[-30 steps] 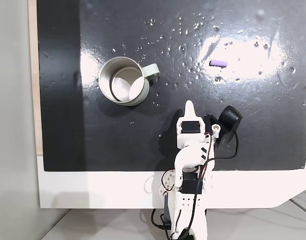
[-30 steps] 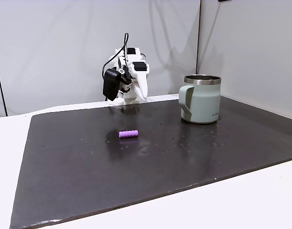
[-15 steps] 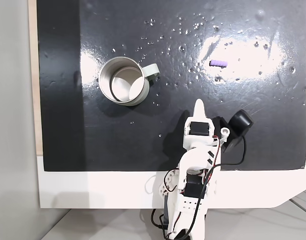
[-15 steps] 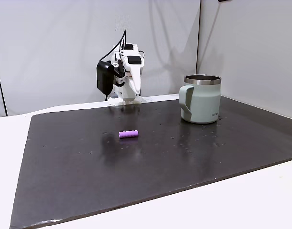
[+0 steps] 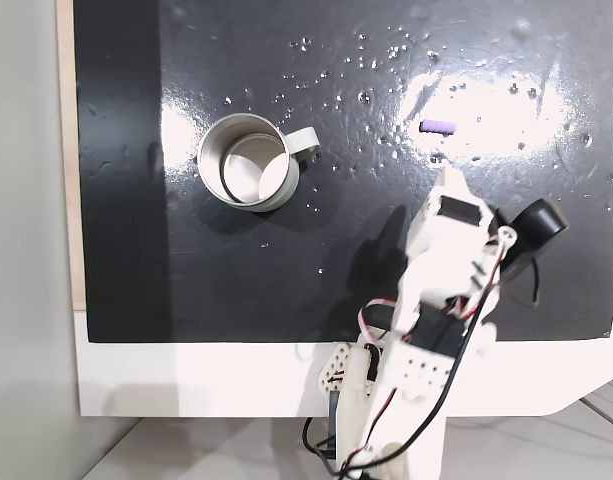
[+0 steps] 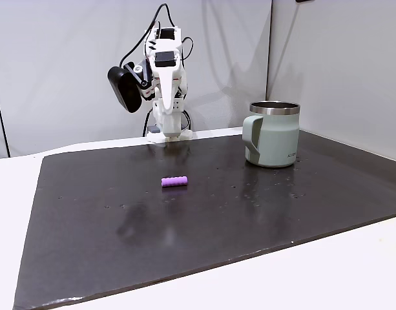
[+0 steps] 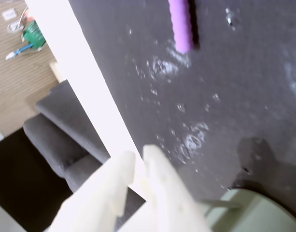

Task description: Grasp a pengrip and put it in the cup.

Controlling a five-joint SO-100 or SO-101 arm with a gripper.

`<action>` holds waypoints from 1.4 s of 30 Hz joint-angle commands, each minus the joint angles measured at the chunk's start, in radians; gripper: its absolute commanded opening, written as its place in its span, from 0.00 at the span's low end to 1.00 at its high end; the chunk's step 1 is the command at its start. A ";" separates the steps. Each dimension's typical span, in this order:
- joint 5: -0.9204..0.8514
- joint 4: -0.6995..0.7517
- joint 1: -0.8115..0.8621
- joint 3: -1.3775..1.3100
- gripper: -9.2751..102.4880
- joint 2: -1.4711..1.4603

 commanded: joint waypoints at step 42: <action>-0.150 0.569 -0.011 -1.169 0.29 -1.250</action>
